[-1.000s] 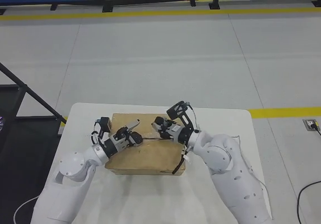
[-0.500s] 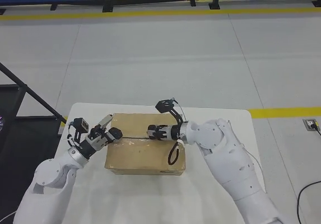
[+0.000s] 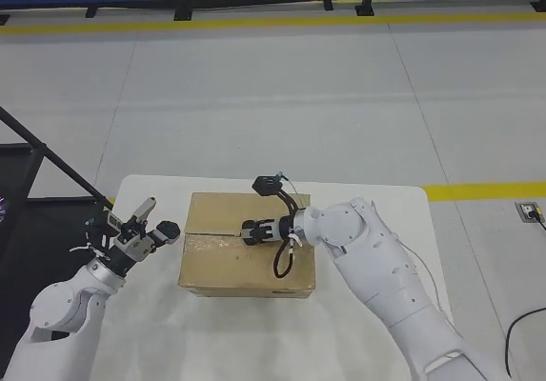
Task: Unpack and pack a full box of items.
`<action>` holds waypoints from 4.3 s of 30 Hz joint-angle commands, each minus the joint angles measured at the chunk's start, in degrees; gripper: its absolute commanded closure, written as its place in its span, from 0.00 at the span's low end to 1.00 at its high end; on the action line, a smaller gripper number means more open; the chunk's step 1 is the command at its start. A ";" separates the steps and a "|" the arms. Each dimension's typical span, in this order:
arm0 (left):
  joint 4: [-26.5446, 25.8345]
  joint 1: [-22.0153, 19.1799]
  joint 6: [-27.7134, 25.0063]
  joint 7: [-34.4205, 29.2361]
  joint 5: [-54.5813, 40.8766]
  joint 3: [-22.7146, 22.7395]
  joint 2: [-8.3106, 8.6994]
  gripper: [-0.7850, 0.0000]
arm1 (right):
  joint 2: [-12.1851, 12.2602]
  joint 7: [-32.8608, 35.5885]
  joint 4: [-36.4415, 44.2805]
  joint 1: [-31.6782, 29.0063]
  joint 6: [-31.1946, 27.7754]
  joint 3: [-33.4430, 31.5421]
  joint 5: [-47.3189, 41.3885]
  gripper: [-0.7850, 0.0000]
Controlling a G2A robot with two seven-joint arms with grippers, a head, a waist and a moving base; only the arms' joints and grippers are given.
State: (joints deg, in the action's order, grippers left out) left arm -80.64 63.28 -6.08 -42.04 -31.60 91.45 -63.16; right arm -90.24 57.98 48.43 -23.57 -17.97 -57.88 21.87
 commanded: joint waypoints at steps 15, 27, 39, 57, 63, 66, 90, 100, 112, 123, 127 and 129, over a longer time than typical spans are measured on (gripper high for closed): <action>-1.17 1.12 -0.64 -0.06 -0.88 -0.50 0.06 0.00 | 5.15 2.15 15.81 -10.82 8.57 -9.96 4.04 1.00; -2.28 3.49 -1.80 0.42 -1.61 1.17 0.31 0.00 | 7.85 -0.69 30.48 -19.73 12.97 -16.04 6.84 1.00; -2.50 4.89 -2.48 0.93 -2.29 1.31 0.33 0.00 | 6.19 -3.42 23.28 -11.97 11.03 -5.18 6.30 1.00; -1.74 4.47 -1.98 -1.35 -4.63 1.24 0.40 0.00 | 7.62 1.03 19.86 -10.83 22.11 -7.59 7.39 1.00; -0.41 4.27 -2.87 1.53 -1.80 2.38 0.63 0.00 | 8.86 -0.81 27.98 -15.27 24.33 -10.37 9.80 1.00; -0.25 4.44 -3.65 4.56 2.22 2.13 0.70 0.00 | 9.18 -3.10 31.61 -17.43 23.65 -10.87 10.64 1.00; 0.41 3.17 -3.25 4.92 4.66 -5.14 -0.28 0.00 | 6.19 -10.10 14.18 -8.10 16.89 -0.49 3.83 1.00; -1.05 4.02 -3.28 5.17 5.09 -5.39 -0.33 0.00 | 3.37 -11.84 7.51 -2.63 14.95 6.27 2.10 1.00; -1.16 4.32 -3.11 4.84 4.97 -5.28 -0.32 0.00 | -0.41 -14.14 2.32 2.13 12.28 13.06 0.88 1.00; -1.26 4.27 -2.99 4.70 4.91 -5.05 -0.29 0.00 | -1.04 -9.82 2.78 2.06 4.69 13.37 -2.29 1.00; -1.21 4.11 -3.04 4.62 4.71 -5.06 -0.31 0.00 | -1.57 -7.87 1.43 2.87 7.31 14.08 -2.56 1.00; -1.16 4.03 -3.14 4.54 4.69 -5.02 -0.31 0.00 | -1.44 -7.16 0.62 2.97 7.49 13.54 -2.78 1.00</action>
State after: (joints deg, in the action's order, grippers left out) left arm -81.83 67.34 -9.16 -37.46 -26.91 86.41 -63.47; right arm -91.81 50.43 49.47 -20.65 -10.57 -43.95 19.16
